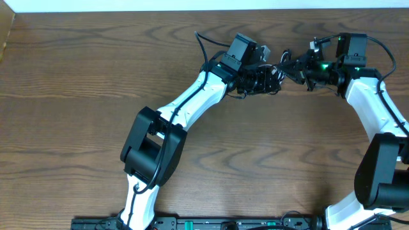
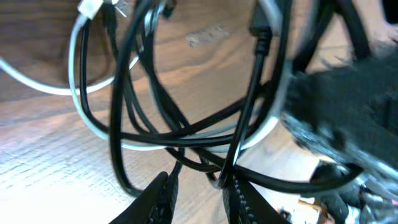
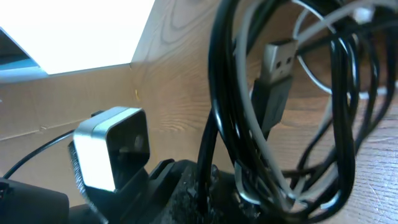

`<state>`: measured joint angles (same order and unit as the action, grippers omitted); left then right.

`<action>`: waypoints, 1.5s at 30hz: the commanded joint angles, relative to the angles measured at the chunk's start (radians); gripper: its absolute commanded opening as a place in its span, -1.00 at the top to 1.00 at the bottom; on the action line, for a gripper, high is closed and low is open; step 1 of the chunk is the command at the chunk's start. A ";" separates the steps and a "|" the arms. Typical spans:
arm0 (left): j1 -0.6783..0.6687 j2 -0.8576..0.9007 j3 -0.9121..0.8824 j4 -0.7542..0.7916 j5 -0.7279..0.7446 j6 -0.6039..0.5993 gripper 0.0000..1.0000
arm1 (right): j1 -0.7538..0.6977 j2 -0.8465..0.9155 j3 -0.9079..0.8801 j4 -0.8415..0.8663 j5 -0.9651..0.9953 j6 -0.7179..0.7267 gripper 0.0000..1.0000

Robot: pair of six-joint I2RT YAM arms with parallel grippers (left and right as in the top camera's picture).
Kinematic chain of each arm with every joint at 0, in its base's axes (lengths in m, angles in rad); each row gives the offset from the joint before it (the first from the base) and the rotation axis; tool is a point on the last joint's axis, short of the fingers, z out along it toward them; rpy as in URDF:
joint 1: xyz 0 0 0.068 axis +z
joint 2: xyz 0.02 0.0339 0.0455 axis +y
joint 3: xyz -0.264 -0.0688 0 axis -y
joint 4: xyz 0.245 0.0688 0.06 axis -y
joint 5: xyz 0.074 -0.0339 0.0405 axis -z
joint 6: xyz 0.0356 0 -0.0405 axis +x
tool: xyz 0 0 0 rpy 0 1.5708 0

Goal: Untangle cables

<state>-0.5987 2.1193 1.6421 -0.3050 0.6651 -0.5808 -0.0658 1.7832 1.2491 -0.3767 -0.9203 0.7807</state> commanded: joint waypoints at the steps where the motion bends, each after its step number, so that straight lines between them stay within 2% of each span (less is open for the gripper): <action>1: 0.004 0.034 -0.005 0.024 -0.084 -0.027 0.43 | 0.001 -0.001 0.015 -0.009 -0.060 -0.005 0.98; 4: 0.005 0.040 -0.005 0.023 -0.159 -0.064 0.44 | 0.001 -0.001 0.015 -0.009 -0.065 -0.011 0.98; 6: 0.004 0.040 -0.005 0.026 -0.234 -0.135 0.43 | 0.002 -0.001 0.015 -0.008 -0.068 -0.012 0.98; 11: 0.004 0.040 -0.005 0.072 -0.248 -0.177 0.42 | 0.002 -0.001 0.015 -0.008 -0.072 -0.026 0.98; 15: -0.001 0.042 -0.005 0.023 -0.248 -0.175 0.43 | 0.001 -0.001 0.015 0.008 -0.072 -0.027 0.98; 17: -0.007 0.043 -0.005 -0.036 -0.247 -0.146 0.45 | -0.001 -0.001 0.015 0.021 -0.053 -0.027 0.98; 18: -0.010 0.043 -0.005 -0.074 -0.248 -0.113 0.60 | -0.003 -0.001 0.015 0.023 -0.032 -0.027 0.98; 19: -0.013 0.043 -0.005 -0.133 -0.248 -0.039 0.85 | -0.006 -0.001 0.015 0.022 -0.002 -0.033 0.98; 22: -0.005 0.042 -0.005 -0.223 -0.248 0.118 0.85 | -0.008 -0.001 0.015 0.013 0.097 -0.066 0.98; 24: 0.018 0.032 -0.005 -0.243 -0.248 0.158 0.85 | -0.007 -0.001 0.015 -0.007 0.181 -0.086 0.98; 31: 0.157 -0.123 -0.005 -0.289 -0.250 0.260 0.86 | -0.032 -0.001 0.015 -0.174 0.509 -0.151 0.98; 35: 0.246 -0.245 -0.005 -0.305 -0.196 0.258 0.85 | -0.065 -0.001 0.015 -0.258 0.659 -0.175 0.98; 40: 0.305 -0.315 -0.005 -0.339 -0.179 0.265 0.85 | -0.099 -0.001 0.015 -0.301 0.652 -0.246 0.98; 45: 0.327 -0.318 -0.005 -0.403 -0.179 0.363 0.85 | -0.100 -0.001 0.015 -0.310 0.441 -0.428 0.98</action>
<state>-0.2878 1.8065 1.6363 -0.6724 0.4919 -0.3058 -0.1581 1.7832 1.2495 -0.6781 -0.3836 0.4843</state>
